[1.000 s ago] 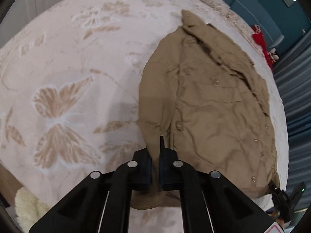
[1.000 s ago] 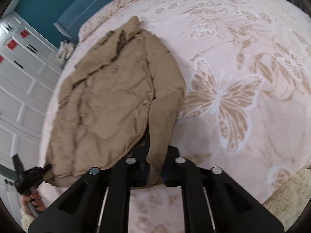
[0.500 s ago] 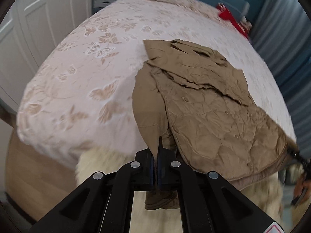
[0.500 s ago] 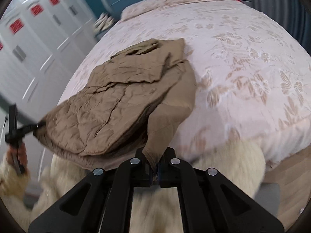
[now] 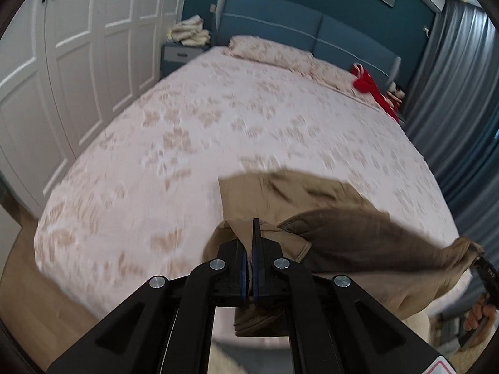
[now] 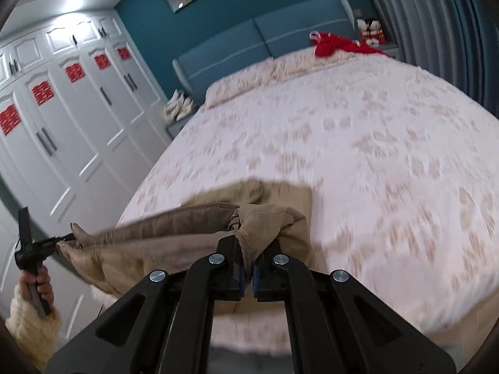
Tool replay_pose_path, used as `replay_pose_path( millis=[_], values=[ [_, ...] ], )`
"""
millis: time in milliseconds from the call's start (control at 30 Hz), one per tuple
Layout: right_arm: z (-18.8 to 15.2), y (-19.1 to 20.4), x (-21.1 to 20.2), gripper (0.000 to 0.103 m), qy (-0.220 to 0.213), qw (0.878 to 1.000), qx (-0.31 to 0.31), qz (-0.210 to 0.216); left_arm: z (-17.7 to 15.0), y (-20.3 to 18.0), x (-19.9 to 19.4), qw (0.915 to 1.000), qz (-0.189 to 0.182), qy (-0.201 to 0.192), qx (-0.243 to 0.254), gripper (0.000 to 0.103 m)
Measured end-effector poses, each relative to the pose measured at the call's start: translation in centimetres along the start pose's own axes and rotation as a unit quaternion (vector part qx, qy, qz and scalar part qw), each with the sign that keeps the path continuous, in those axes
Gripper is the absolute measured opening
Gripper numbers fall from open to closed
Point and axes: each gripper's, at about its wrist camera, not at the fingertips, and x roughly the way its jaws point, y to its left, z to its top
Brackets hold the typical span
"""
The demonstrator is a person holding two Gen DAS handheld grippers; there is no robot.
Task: Fold large clothes
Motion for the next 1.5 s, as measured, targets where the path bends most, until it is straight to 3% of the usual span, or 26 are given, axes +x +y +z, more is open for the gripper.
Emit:
replay_pose_path(
  millis=[267,400,667,1167,1500],
  values=[
    [4.3,-0.7,10.4,0.001,-0.023,0.998,0.014,-0.052,4.9,-2.1,10.0,0.9973,0.069,-0.012,0.023,0.001],
    [5.1,-1.3,15.3,0.001,-0.015,0.996,0.014,-0.083,5.9,-3.0,15.0,0.994,0.103,-0.002,0.038,0.001],
    [5.1,-3.1,22.7,0.001,0.017,0.993,0.021,-0.117,6.5,-2.7,22.3,0.9907,0.128,0.034,0.028,0.001],
    [1.7,-5.8,30.6,0.001,0.077,0.985,0.017,-0.152,3.6,-1.2,30.5,0.9843,0.157,0.079,0.016,0.004],
    [-0.1,-7.0,33.2,0.001,0.096,0.984,0.026,-0.151,2.7,-0.7,32.8,0.9846,0.159,0.074,0.007,0.008]
  ],
)
